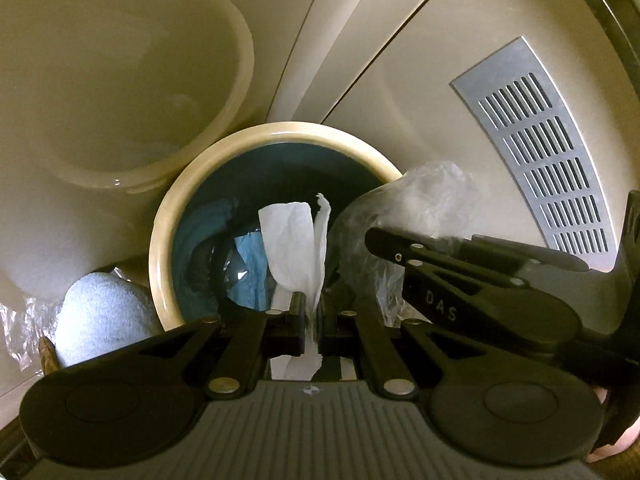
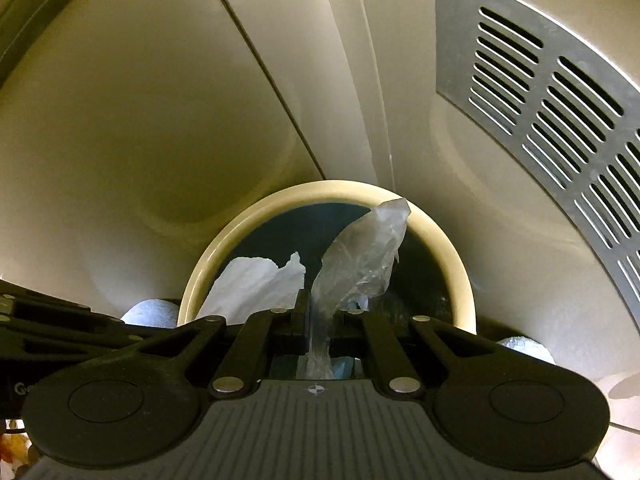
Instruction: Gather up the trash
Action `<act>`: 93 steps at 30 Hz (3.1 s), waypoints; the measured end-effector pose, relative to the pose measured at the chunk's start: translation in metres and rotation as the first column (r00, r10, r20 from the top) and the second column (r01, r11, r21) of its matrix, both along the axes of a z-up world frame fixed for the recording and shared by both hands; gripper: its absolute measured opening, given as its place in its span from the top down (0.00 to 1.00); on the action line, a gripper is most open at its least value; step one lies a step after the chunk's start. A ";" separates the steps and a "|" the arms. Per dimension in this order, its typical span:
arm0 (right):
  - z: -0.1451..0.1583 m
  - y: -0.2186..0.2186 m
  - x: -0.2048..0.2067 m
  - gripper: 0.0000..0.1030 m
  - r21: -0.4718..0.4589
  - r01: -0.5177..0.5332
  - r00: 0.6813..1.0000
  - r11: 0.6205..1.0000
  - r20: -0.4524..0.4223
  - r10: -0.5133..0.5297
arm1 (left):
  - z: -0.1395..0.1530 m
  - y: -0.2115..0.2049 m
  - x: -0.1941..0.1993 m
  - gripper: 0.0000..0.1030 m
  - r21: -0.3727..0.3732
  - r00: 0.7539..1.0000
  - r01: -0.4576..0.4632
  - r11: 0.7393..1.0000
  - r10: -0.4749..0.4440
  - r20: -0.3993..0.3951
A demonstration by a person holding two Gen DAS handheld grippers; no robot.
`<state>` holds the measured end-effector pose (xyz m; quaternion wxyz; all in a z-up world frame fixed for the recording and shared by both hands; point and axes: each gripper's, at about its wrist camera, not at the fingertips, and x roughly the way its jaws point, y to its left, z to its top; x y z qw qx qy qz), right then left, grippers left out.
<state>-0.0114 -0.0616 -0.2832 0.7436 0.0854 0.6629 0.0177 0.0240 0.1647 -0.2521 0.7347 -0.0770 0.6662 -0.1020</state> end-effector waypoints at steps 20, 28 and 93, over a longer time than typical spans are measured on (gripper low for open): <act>0.050 -0.021 -0.017 0.20 -0.034 0.131 0.991 0.991 -0.023 -0.132 | 0.052 0.026 -0.042 0.02 0.092 0.994 -0.068 0.993 0.060 0.094; 0.121 -0.011 -0.056 0.12 -0.012 0.102 0.993 0.995 0.060 -0.101 | 0.102 0.017 -0.104 0.01 0.225 0.975 -0.069 0.972 0.017 0.222; 0.179 -0.009 -0.123 0.06 0.002 0.140 0.976 0.990 0.167 -0.139 | 0.119 -0.044 -0.180 0.01 0.340 0.934 0.222 0.914 -0.299 0.195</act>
